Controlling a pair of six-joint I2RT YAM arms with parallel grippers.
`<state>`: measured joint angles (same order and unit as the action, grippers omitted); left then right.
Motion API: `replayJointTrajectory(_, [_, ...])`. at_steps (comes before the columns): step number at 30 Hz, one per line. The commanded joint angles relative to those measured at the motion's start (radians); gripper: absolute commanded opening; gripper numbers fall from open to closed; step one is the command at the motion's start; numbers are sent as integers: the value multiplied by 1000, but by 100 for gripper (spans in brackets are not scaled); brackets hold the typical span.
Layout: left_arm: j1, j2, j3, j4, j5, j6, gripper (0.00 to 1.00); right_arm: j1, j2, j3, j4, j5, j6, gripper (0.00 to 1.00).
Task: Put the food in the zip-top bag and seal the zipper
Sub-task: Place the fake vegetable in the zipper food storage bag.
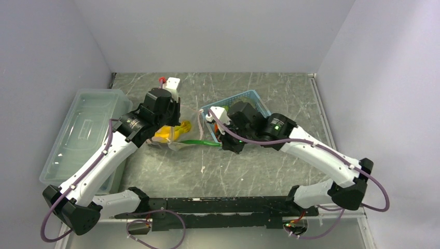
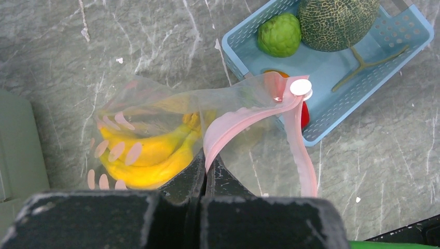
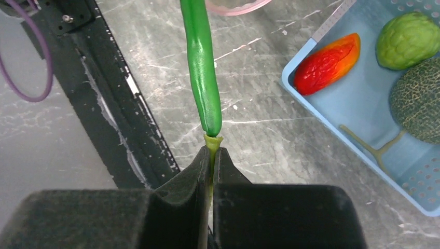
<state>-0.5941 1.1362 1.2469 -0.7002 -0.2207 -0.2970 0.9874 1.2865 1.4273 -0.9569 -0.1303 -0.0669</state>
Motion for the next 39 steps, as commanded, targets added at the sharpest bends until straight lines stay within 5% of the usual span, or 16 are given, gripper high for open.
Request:
replayJointTrajectory(1, [4,-6,17,20,27,16,0,18,62,77,57,58,-47,0])
replayJointTrajectory(14, [4,-6,16,19,36,14,0,28,276,265,61,123,-88,0])
replayJointTrajectory(27, [4,-16,20,21,53,15,0,76,193,313,-60,333,-48,0])
replayJointTrajectory(39, [4,-27,20,22,54,13,0,153,312,479,-240,453,-34,0])
